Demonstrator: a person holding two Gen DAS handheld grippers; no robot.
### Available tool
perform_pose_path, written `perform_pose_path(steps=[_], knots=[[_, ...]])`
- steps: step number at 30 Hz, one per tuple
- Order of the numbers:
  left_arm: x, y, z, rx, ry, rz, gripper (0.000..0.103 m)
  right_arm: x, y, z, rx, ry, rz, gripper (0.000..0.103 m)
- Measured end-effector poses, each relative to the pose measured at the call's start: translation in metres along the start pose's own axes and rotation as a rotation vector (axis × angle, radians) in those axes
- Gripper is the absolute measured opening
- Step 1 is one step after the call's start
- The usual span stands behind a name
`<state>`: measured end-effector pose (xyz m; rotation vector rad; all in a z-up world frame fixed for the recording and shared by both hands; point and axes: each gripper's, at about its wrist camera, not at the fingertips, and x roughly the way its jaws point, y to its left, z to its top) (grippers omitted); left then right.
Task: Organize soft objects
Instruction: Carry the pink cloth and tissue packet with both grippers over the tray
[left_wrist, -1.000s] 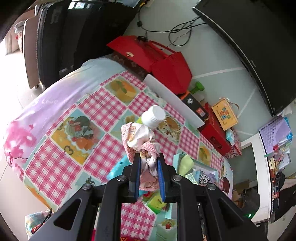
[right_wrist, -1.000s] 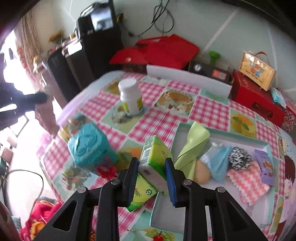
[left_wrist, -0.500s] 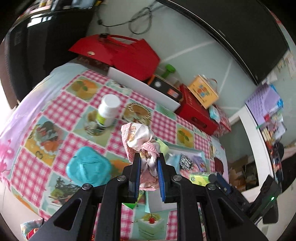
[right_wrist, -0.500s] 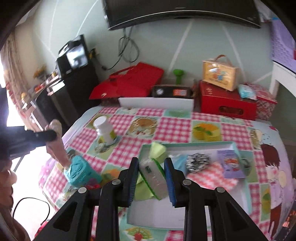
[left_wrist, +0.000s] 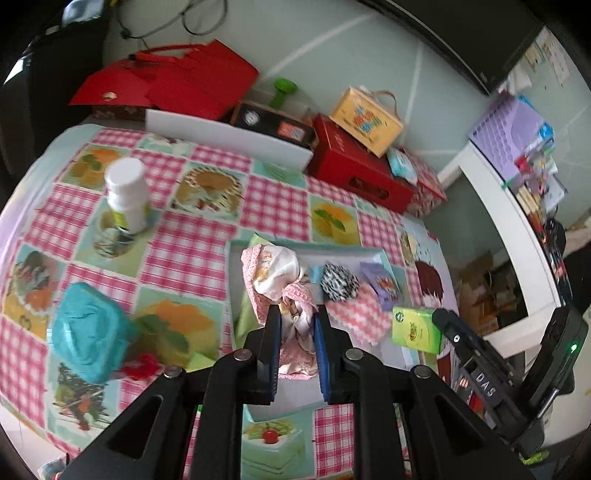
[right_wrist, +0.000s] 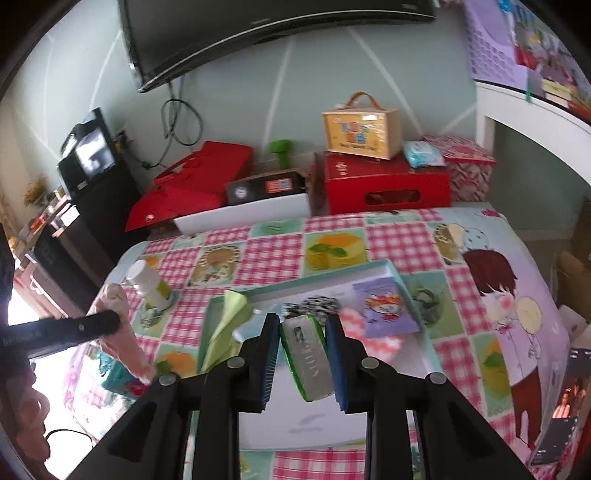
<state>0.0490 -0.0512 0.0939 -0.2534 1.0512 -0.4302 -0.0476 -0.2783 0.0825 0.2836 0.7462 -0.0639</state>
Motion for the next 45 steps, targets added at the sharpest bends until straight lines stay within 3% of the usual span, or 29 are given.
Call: perform_pose_path(steps=[7, 15, 26, 40, 45], knots=[[0.044, -0.02, -0.009, 0.053, 0.093, -0.022, 0.017, 0.003, -0.029, -0.002, 0.058, 0.014, -0.074, 0.027], [0.082, -0.026, -0.02, 0.087, 0.162, -0.017, 0.017, 0.021, -0.063, -0.011, 0.112, 0.094, -0.195, 0.027], [0.111, -0.011, -0.039, 0.081, 0.228, -0.031, 0.017, 0.045, -0.069, -0.021, 0.071, 0.192, -0.373, 0.027], [0.116, -0.011, -0.041, 0.091, 0.235, -0.02, 0.017, 0.058, -0.063, -0.024, 0.028, 0.233, -0.422, 0.027], [0.119, -0.011, -0.041, 0.095, 0.243, -0.012, 0.023, 0.064, -0.056, -0.027, -0.002, 0.252, -0.416, 0.027]])
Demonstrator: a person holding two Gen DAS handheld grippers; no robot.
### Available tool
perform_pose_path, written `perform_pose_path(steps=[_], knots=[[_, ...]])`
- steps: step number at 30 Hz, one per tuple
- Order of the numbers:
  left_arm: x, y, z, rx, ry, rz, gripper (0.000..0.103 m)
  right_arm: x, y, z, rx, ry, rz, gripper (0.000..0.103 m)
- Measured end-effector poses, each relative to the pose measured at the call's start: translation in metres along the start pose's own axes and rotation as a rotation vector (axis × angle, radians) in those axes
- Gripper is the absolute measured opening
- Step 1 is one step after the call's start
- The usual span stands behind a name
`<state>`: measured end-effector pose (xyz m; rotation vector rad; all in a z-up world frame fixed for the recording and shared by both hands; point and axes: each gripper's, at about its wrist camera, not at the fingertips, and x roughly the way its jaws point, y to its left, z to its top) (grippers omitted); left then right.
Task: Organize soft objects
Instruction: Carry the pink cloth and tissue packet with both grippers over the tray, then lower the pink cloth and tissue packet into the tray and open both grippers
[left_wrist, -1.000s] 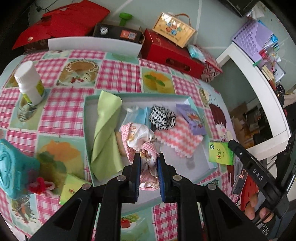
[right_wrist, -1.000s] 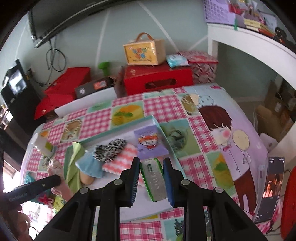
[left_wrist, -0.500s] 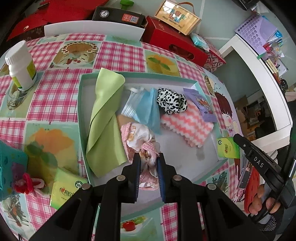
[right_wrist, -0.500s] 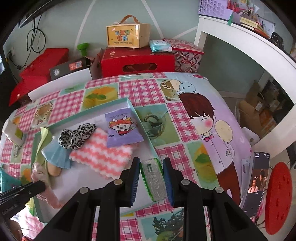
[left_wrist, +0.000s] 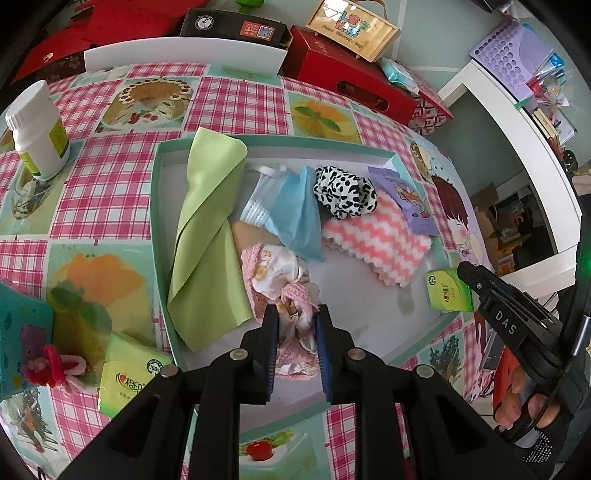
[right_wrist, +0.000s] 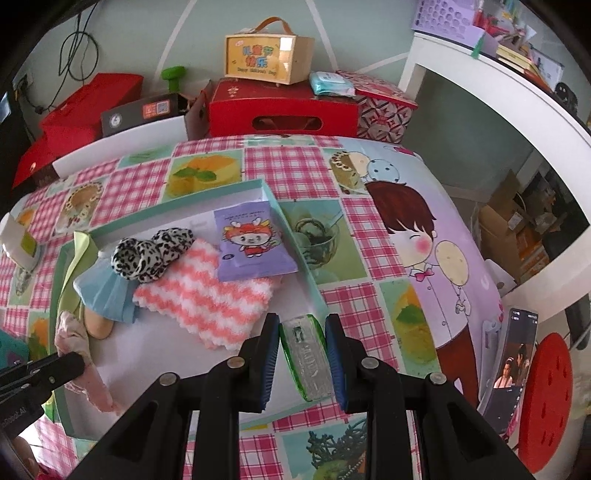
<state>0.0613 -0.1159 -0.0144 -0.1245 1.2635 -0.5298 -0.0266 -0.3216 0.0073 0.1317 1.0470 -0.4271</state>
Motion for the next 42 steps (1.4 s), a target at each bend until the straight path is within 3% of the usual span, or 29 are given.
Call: perform_pose_path(steps=[16, 18, 25, 30, 32, 35, 36, 40, 42], knots=[[0.004, 0.001, -0.001, -0.006, 0.014, 0.012, 0.034, 0.003, 0.032, -0.002, -0.092, 0.022, 0.045, 0.028], [0.004, 0.0, 0.0, -0.006, 0.014, 0.012, 0.039, 0.001, 0.037, -0.002, -0.1, 0.023, 0.068, 0.03], [0.002, 0.0, 0.0, -0.003, 0.007, 0.013, 0.042, -0.007, 0.048, -0.002, -0.118, 0.003, 0.11, 0.041], [-0.009, -0.003, 0.001, 0.017, -0.035, 0.021, 0.043, -0.02, 0.051, 0.001, -0.113, -0.04, 0.133, 0.041], [-0.015, -0.005, 0.002, 0.028, -0.059, 0.026, 0.048, -0.026, 0.051, 0.003, -0.107, -0.055, 0.143, 0.041], [-0.024, -0.006, 0.003, 0.035, -0.097, 0.03, 0.066, -0.034, 0.051, 0.004, -0.098, -0.079, 0.159, 0.05], [-0.026, -0.006, 0.003, 0.035, -0.106, 0.031, 0.066, -0.036, 0.051, 0.005, -0.097, -0.087, 0.16, 0.056], [-0.029, -0.001, 0.006, 0.019, -0.125, 0.044, 0.071, -0.038, 0.051, 0.005, -0.095, -0.097, 0.161, 0.06], [-0.03, 0.003, 0.006, 0.006, -0.13, 0.053, 0.073, -0.036, 0.051, 0.006, -0.091, -0.091, 0.158, 0.067]])
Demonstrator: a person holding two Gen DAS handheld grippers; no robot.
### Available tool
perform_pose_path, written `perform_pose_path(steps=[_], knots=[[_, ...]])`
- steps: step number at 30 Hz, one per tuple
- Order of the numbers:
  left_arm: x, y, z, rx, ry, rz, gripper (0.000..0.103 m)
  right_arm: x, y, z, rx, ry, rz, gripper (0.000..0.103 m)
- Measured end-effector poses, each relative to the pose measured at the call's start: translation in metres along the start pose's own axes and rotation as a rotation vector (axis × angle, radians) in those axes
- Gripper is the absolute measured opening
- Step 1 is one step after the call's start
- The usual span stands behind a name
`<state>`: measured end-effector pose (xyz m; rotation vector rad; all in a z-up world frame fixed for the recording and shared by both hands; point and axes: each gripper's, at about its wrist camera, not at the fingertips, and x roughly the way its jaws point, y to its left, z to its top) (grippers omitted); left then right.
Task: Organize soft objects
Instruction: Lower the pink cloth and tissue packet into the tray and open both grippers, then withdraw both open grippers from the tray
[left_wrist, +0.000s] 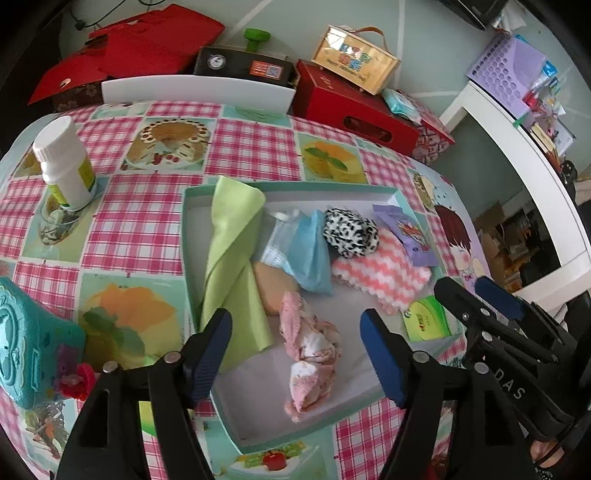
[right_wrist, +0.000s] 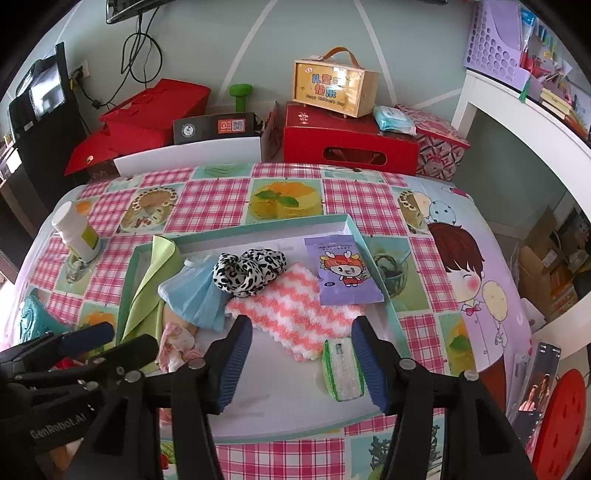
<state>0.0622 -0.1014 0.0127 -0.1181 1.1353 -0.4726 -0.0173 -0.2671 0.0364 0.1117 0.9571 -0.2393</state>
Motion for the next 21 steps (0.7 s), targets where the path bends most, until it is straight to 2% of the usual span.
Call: perform_pose_path(steps=[8, 11, 21], knots=[[-0.003, 0.01, 0.002, -0.035, -0.026, 0.048, 0.075, 0.007, -0.005, -0.001, 0.023, 0.011, -0.015, 0.092], [-0.001, 0.015, 0.003, -0.053, -0.028, 0.049, 0.093, 0.01, -0.007, -0.002, 0.031, 0.019, -0.02, 0.103], [-0.001, 0.02, 0.005, -0.068, -0.036, 0.07, 0.093, 0.018, -0.016, -0.004, 0.078, 0.043, -0.023, 0.103]])
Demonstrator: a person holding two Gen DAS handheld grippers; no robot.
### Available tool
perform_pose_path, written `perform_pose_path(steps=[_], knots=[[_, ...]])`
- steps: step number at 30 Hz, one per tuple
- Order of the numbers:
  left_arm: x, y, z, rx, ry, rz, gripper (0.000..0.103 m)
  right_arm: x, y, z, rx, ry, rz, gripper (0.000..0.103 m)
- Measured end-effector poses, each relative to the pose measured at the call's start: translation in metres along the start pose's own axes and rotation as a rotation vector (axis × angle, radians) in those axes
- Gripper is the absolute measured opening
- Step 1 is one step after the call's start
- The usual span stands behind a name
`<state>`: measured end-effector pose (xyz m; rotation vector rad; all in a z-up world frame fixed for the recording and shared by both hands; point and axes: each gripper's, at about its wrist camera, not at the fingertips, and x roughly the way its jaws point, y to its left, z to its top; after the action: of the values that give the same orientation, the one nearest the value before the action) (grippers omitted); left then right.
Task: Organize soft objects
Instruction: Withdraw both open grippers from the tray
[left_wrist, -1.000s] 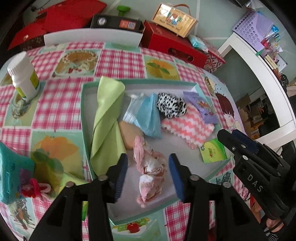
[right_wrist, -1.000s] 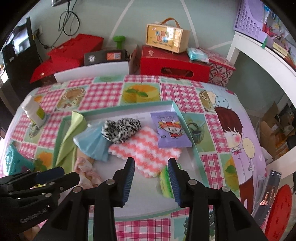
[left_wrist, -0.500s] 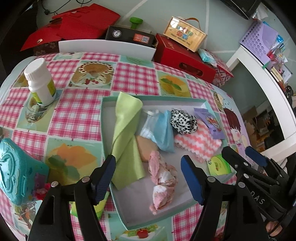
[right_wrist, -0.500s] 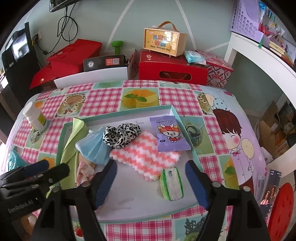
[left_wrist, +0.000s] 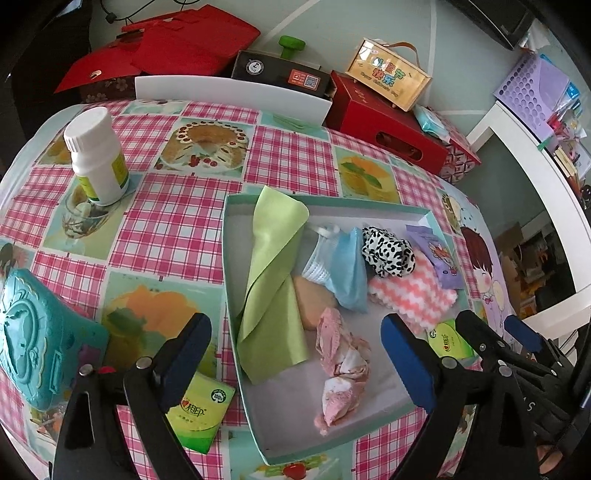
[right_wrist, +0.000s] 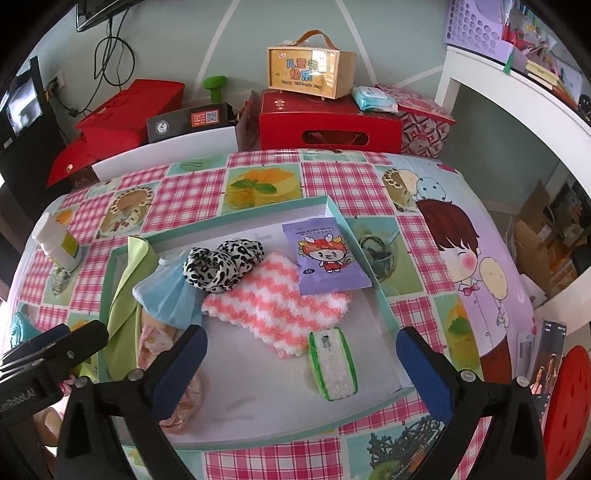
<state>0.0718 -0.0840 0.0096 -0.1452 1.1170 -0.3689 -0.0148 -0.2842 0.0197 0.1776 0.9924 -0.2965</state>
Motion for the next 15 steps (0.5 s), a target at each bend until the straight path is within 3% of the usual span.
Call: perform_pose_path(steps=[15], knots=[[-0.002, 0.0018, -0.0023, 0.007, 0.023, 0.029, 0.093, 0.0042, 0.007, -0.002, -0.027, 0.032, -0.001, 0.103]])
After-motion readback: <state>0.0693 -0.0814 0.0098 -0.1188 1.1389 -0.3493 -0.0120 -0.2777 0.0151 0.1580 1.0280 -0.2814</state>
